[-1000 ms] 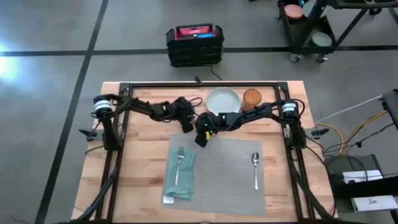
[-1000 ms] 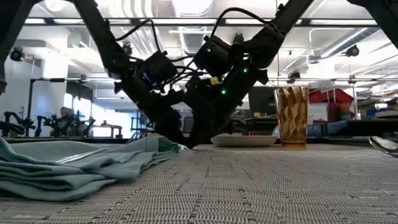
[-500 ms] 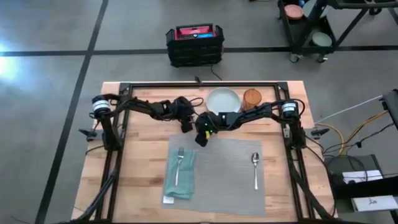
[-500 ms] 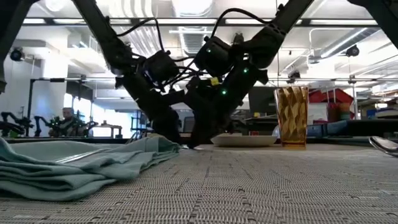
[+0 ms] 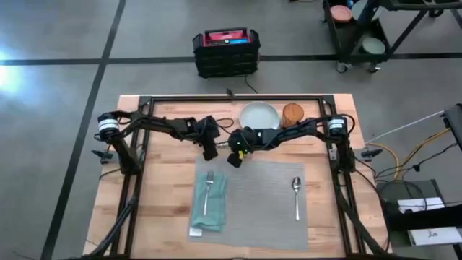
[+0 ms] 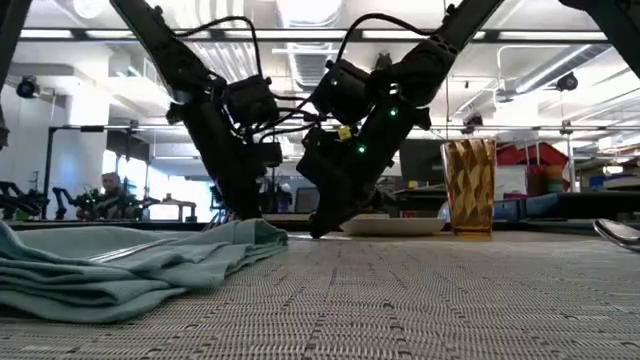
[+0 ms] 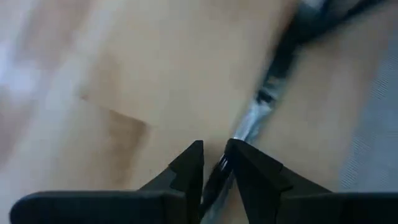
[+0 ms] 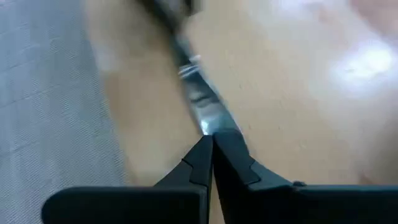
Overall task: Set table place
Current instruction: Put the silver knife on the gray placemat, to the left of the silver spoon
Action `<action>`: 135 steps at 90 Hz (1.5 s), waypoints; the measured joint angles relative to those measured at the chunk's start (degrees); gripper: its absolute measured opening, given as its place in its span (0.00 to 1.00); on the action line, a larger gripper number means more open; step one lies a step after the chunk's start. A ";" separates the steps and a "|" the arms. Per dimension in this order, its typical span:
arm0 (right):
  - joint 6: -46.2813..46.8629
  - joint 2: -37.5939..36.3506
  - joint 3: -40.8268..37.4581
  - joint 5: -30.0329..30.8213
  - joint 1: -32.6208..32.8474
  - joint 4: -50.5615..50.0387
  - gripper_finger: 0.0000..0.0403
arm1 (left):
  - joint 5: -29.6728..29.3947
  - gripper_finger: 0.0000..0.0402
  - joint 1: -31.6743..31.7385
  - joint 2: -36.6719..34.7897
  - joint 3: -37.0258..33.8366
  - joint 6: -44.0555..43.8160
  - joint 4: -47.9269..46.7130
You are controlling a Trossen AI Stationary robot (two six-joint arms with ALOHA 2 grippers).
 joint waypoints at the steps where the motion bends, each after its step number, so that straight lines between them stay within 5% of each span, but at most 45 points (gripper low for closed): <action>1: 0.00 0.01 0.06 0.11 -0.03 0.08 0.00 | 0.06 0.19 -0.16 -0.13 0.00 -0.21 -0.23; 48: 0.66 4.78 0.98 3.65 -1.19 15.90 0.00 | 1.97 0.19 -3.48 -1.33 -0.09 -2.09 2.02; 88: 1.65 -3.98 3.72 -5.28 1.77 -15.75 0.00 | -3.52 0.19 -2.58 -3.82 0.09 0.51 1.83; 135: 5.11 1.58 0.90 6.62 -0.99 1.93 0.00 | -3.91 0.19 -2.21 -4.12 -0.33 -0.87 -0.11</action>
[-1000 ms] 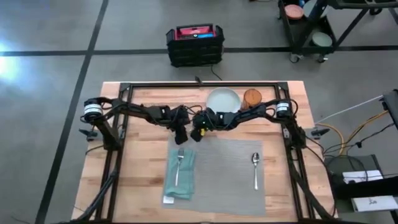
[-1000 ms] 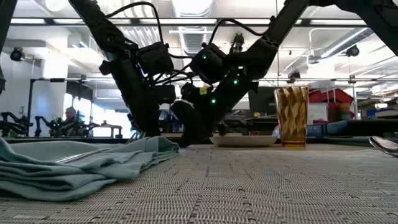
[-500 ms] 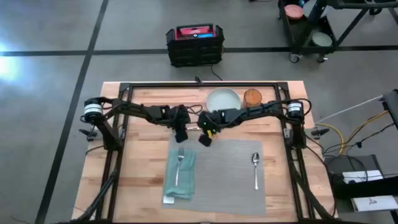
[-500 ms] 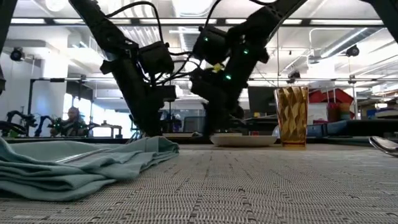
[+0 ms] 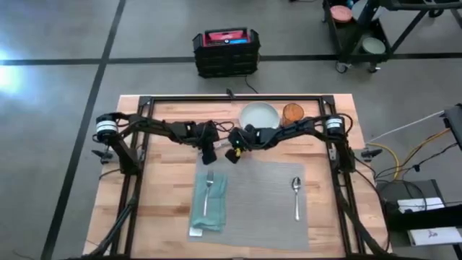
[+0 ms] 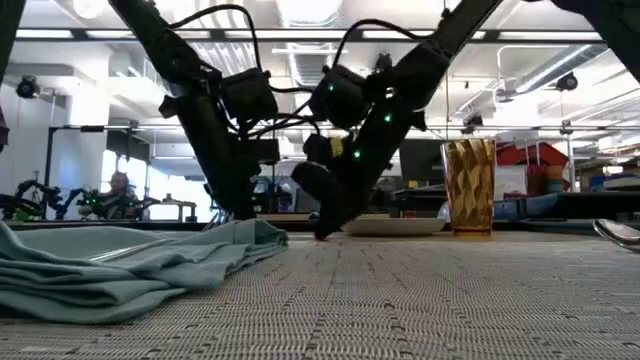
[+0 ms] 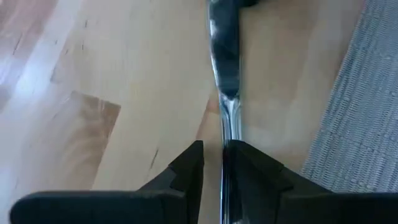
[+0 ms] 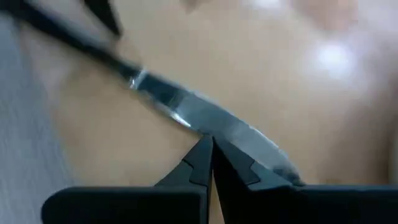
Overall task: Set table place
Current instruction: Put the silver knife on the gray placemat, to the left of the silver spoon
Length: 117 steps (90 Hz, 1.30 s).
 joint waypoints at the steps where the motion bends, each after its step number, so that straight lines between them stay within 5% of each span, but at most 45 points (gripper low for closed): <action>1: 0.06 0.13 -0.01 0.07 -0.16 0.33 0.00 | 0.01 0.19 0.00 0.00 0.00 -0.06 -0.04; 99: 1.83 3.97 4.31 0.13 -3.10 9.81 0.00 | 4.37 0.19 -0.20 -1.99 0.37 -1.46 7.48; 117: 0.97 -1.51 4.42 -4.60 -2.99 4.66 0.00 | -2.52 0.19 0.04 -8.77 0.74 2.26 3.71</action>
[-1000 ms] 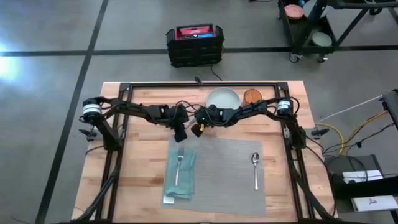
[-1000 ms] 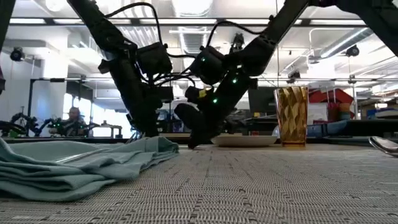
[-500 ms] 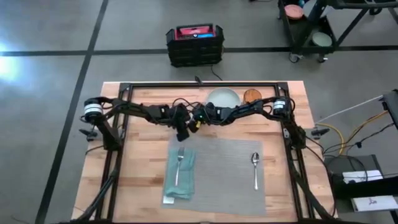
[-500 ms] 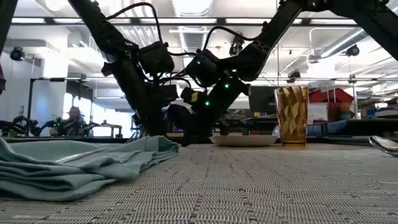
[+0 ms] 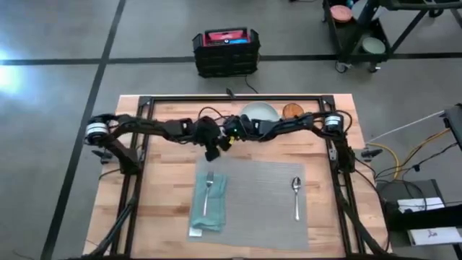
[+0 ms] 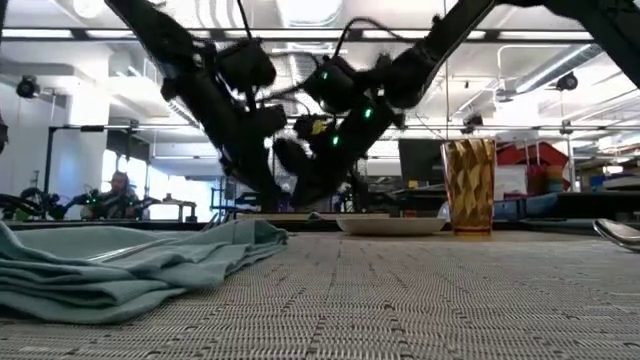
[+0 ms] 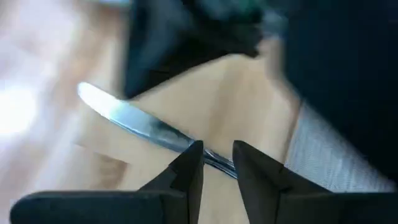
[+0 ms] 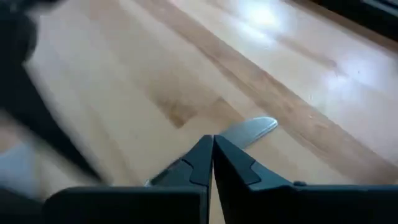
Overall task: Set table place
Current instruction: Put the silver knife on the gray placemat, to the left of the silver spoon
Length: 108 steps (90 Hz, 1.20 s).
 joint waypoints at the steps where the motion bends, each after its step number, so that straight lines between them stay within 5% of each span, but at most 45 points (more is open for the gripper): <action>1: 0.00 -0.23 0.00 -0.60 0.05 -0.33 0.00 | -0.27 0.19 0.13 -0.29 -0.11 0.46 -0.11; 14: 0.04 -0.65 -0.02 -6.50 2.05 -1.24 0.00 | -0.74 0.19 1.87 -0.62 -1.17 4.72 2.24; 44: 0.03 3.78 -0.42 -6.76 5.65 2.11 0.00 | 10.74 0.19 6.52 7.75 -2.12 13.08 9.22; 65: 0.02 6.72 -0.29 -6.81 5.66 8.74 0.00 | 10.76 0.19 7.20 9.40 -2.12 13.81 12.05; 108: -2.43 7.22 -0.22 -7.25 5.85 6.32 0.00 | 6.77 0.19 11.70 10.45 -2.29 11.25 10.99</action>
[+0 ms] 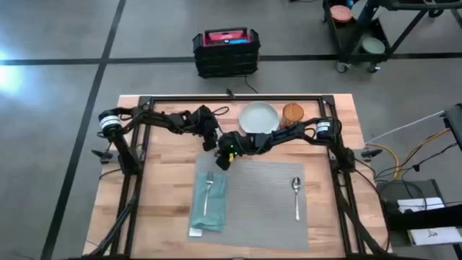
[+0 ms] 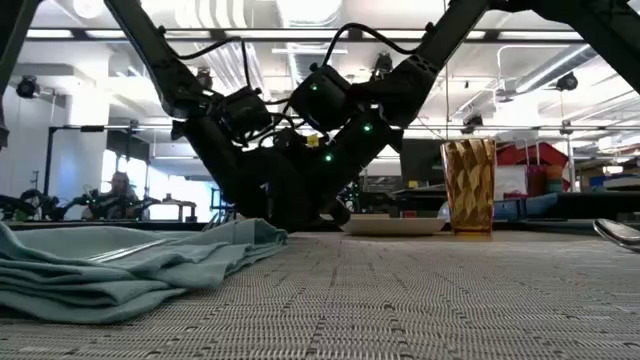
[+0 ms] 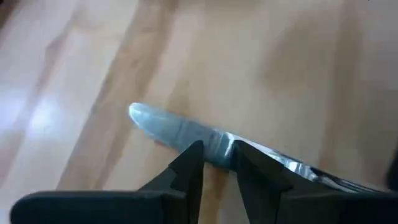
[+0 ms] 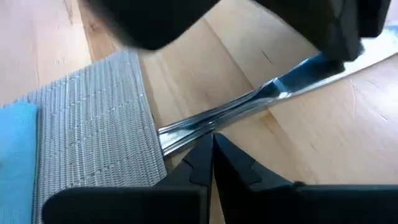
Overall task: Set table place
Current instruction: Put the silver knife on the gray placemat, to the left of the silver spoon
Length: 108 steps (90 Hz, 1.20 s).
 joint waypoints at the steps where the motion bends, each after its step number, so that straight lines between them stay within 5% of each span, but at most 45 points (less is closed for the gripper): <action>1: 0.00 0.00 0.00 -0.01 0.00 -0.07 0.00 | -0.06 0.19 0.06 0.00 0.00 0.00 0.05; 52: -1.60 -6.89 -0.13 -1.13 -1.39 -12.04 0.00 | 1.97 0.19 -0.13 -8.04 -1.56 -3.54 -1.69; 108: 3.96 -4.78 -0.11 -1.11 -4.96 -7.18 0.00 | 2.55 0.19 0.95 -0.12 -4.12 -1.05 5.60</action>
